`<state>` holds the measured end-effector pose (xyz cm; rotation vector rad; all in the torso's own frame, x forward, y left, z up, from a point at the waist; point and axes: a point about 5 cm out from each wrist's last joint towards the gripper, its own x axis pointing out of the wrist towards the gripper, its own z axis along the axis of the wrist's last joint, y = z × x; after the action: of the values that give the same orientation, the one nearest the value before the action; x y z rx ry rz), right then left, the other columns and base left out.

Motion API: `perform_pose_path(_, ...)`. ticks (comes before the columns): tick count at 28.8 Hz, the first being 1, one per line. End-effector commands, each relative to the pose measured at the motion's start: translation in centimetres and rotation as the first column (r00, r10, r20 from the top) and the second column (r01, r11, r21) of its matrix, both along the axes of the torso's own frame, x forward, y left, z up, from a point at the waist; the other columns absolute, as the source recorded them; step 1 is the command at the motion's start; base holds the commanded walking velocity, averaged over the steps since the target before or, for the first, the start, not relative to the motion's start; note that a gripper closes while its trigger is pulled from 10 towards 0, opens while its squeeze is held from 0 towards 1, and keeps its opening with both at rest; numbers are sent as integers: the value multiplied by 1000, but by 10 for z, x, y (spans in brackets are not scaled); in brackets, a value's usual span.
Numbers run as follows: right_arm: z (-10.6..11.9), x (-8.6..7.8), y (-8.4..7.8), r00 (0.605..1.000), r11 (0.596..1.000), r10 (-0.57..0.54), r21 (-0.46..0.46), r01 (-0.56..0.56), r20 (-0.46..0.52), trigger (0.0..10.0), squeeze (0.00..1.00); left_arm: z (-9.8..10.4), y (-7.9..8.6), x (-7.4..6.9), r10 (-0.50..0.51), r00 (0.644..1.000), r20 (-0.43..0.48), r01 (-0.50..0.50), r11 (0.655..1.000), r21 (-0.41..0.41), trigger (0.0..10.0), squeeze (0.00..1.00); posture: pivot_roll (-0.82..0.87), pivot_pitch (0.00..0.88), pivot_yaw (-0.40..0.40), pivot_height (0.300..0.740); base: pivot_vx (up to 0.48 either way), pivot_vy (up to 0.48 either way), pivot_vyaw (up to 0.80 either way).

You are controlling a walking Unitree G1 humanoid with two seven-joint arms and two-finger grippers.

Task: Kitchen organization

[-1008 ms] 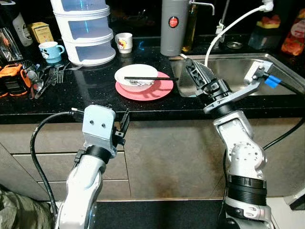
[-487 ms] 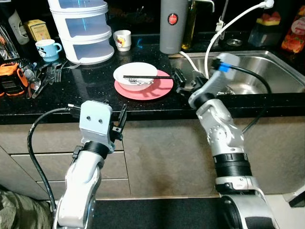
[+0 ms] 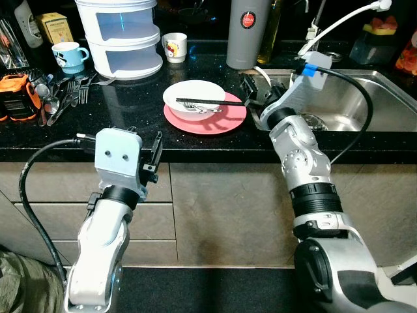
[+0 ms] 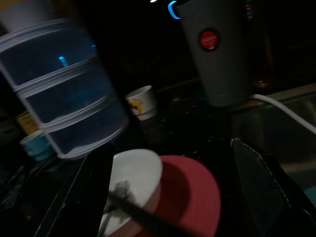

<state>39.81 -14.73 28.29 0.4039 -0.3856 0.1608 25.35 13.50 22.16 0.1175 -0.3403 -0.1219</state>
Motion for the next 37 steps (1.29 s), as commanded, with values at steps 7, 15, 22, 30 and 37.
perform_pose_path(7, -7, 10, -24, 990, 952, -49, 294, 87, -136, 10000, 0, 2, -2, -4, 5, 1000, -14, -6, 1000, -9, 10000, 0, 130, 75, -32, 740, 0, 0, 0)
perform_pose_path(15, -4, 12, -24, 979, 852, 50, 520, 62, -198, 10000, 0, 3, -5, -4, -7, 1000, -23, 7, 1000, -10, 10000, 0, 124, 74, -28, 740, 0, 0, 0)
perform_pose_path(22, 2, 12, -24, 969, 836, 103, 548, 39, -226, 10000, 0, 2, -7, -3, -13, 1000, -29, 13, 1000, 2, 10000, 0, 122, 68, -26, 740, 0, 0, 0)
perform_pose_path(30, 6, 1, -16, 956, 889, 142, 458, -10, -255, 10000, 0, 0, -7, -3, -17, 999, -40, 16, 1000, -15, 10000, 0, 116, 64, -25, 740, 0, 0, 0)
perform_pose_path(37, -5, -9, -12, 935, 898, 160, 440, -6, -315, 10000, 0, -1, -11, -2, -34, 998, -46, 33, 999, -23, 10000, 0, 105, 56, -14, 740, 0, 0, 0)
